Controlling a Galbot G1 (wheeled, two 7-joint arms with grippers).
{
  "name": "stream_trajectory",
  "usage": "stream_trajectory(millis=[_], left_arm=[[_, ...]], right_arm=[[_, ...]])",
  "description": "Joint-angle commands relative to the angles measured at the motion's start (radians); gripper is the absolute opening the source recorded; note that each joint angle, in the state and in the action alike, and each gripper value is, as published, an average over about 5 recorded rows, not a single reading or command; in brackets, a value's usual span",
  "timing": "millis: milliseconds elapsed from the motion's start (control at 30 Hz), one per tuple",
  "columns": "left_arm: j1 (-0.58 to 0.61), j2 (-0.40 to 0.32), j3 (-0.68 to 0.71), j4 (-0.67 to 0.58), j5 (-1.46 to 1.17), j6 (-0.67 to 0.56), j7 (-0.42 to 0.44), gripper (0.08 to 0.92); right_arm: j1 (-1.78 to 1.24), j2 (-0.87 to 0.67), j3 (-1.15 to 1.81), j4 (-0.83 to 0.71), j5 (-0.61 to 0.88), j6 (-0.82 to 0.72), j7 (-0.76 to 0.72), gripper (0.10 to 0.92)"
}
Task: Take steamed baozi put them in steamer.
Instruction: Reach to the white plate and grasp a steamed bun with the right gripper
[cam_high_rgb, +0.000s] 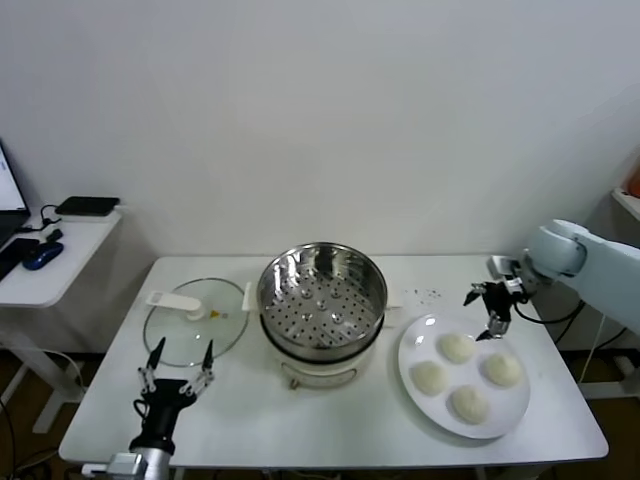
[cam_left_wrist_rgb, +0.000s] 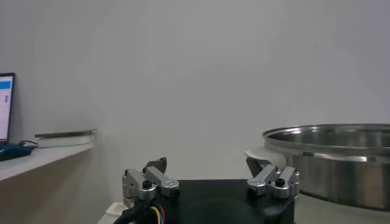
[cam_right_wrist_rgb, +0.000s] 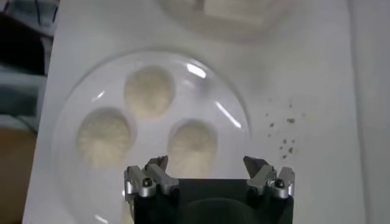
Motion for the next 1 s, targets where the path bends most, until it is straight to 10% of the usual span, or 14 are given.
stream_trajectory(millis=[33, 1000], left_arm=[[0.003, 0.005, -0.003, 0.002, -0.006, 0.001, 0.000, 0.823], [0.005, 0.007, -0.015, 0.013, -0.015, -0.004, -0.002, 0.823]], right_arm=[[-0.011, 0.048, -0.085, -0.060, -0.050, 0.007, -0.014, 0.823], [-0.182, 0.164, 0.075, -0.156, -0.088, 0.024, 0.053, 0.823]])
